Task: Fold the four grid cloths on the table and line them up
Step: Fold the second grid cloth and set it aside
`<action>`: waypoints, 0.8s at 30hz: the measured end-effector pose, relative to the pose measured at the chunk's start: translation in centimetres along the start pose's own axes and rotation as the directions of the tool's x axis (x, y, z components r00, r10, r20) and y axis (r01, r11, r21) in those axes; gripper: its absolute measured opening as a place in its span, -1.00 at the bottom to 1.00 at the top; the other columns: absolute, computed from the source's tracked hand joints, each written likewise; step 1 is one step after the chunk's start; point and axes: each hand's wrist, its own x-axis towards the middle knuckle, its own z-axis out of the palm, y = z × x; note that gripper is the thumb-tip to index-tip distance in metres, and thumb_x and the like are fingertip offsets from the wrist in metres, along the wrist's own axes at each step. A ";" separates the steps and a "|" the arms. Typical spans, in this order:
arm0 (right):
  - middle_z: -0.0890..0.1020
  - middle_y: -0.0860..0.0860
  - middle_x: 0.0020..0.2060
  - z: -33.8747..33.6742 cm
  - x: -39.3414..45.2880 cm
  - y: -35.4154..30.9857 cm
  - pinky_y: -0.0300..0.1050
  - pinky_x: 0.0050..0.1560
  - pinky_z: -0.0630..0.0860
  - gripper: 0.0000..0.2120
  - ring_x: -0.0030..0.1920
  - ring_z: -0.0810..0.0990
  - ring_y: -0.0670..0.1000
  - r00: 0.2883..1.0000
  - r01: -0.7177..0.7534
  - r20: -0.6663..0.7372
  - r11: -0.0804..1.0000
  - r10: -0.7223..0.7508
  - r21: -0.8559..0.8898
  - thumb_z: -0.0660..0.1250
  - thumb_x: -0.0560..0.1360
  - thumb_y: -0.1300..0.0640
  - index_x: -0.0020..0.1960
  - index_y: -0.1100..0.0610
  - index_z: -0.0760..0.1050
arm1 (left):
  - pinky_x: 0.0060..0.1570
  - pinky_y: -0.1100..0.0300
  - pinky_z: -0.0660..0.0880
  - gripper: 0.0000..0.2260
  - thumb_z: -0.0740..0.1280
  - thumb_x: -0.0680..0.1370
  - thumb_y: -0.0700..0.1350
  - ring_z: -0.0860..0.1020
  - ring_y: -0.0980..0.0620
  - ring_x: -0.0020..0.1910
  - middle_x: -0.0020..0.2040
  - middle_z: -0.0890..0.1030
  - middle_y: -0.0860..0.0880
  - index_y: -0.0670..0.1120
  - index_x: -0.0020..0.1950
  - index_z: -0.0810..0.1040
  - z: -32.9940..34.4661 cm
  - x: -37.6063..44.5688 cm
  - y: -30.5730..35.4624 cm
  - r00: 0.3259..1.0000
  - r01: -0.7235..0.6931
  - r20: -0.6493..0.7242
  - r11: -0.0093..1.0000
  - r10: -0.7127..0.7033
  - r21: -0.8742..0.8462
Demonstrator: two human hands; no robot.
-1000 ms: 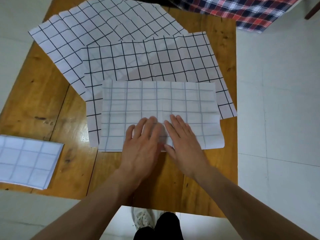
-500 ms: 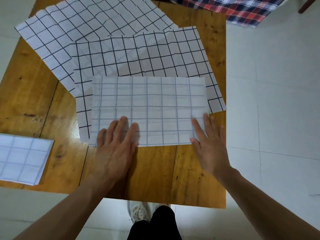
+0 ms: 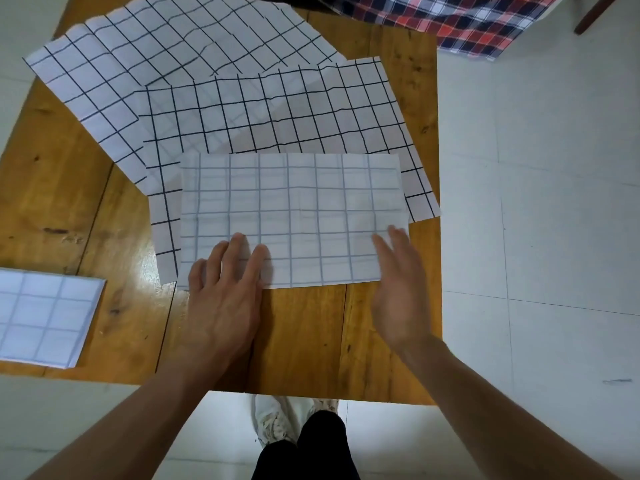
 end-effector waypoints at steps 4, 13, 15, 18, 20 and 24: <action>0.03 -0.07 0.58 0.8 0.0 -5.5 -0.01 0.54 0.07 -0.48 0.57 -0.12 -0.05 0.962 0.178 0.205 0.983 -0.182 0.036 0.15 0.66 0.13 0.56 -0.04 0.07 | 0.42 -0.26 0.21 -0.54 0.10 0.63 0.03 0.16 -0.22 0.53 0.57 0.16 -0.16 0.04 0.53 0.21 0.1 0.0 -0.1 1.000 -0.004 0.002 1.000 0.004 -0.016; -0.17 -0.07 0.58 3.8 0.2 -6.5 -0.01 0.54 -0.13 -0.41 0.56 -0.25 -0.02 0.940 0.174 0.309 0.982 -0.144 -0.072 0.10 0.64 -0.12 0.58 -0.10 -0.06 | 0.44 -0.21 0.12 -0.59 0.05 0.64 0.03 0.09 -0.16 0.55 0.58 0.16 -0.10 0.10 0.51 0.21 -0.3 -1.2 -2.6 0.997 0.082 0.004 0.992 -0.082 -0.093; -0.18 -0.08 0.58 3.6 0.3 -6.5 -0.02 0.54 -0.12 -0.41 0.56 -0.26 -0.03 0.936 0.163 0.325 0.985 -0.135 -0.061 0.11 0.64 -0.12 0.58 -0.12 -0.07 | 0.42 -0.22 0.13 -0.58 0.05 0.63 0.01 0.09 -0.16 0.56 0.58 0.17 -0.10 0.11 0.50 0.22 -0.3 -2.0 -4.2 0.988 0.153 -0.005 0.982 -0.154 -0.108; -0.17 -0.09 0.58 3.4 0.2 -6.7 0.01 0.55 -0.08 -0.42 0.55 -0.25 -0.04 0.939 0.148 0.320 0.988 -0.125 -0.049 0.13 0.64 -0.08 0.58 -0.12 -0.05 | 0.40 -0.25 0.19 -0.59 0.05 0.63 0.01 0.15 -0.19 0.53 0.56 0.23 -0.12 0.09 0.49 0.28 -0.7 -2.8 -5.9 0.965 0.252 -0.034 0.955 -0.260 -0.154; -0.14 -0.09 0.58 3.2 0.2 -7.0 0.01 0.55 -0.06 -0.42 0.56 -0.24 -0.05 0.940 0.119 0.324 0.993 -0.104 -0.024 0.15 0.64 -0.04 0.58 -0.11 -0.01 | 0.37 -0.26 0.25 -0.59 0.08 0.61 0.01 0.21 -0.20 0.50 0.53 0.27 -0.11 0.07 0.47 0.31 -1.2 -2.9 -6.5 0.954 0.276 -0.066 0.944 -0.292 -0.180; -0.04 -0.09 0.58 2.8 0.2 -7.9 0.00 0.55 0.00 -0.46 0.56 -0.16 -0.06 0.951 0.094 0.293 0.995 -0.098 0.026 0.18 0.64 0.00 0.56 -0.07 0.08 | 0.31 -0.25 0.31 -0.57 0.27 0.54 -0.07 0.27 -0.18 0.46 0.48 0.36 -0.09 0.01 0.43 0.40 -2.1 -2.7 -7.5 0.966 0.187 -0.146 0.964 -0.216 -0.189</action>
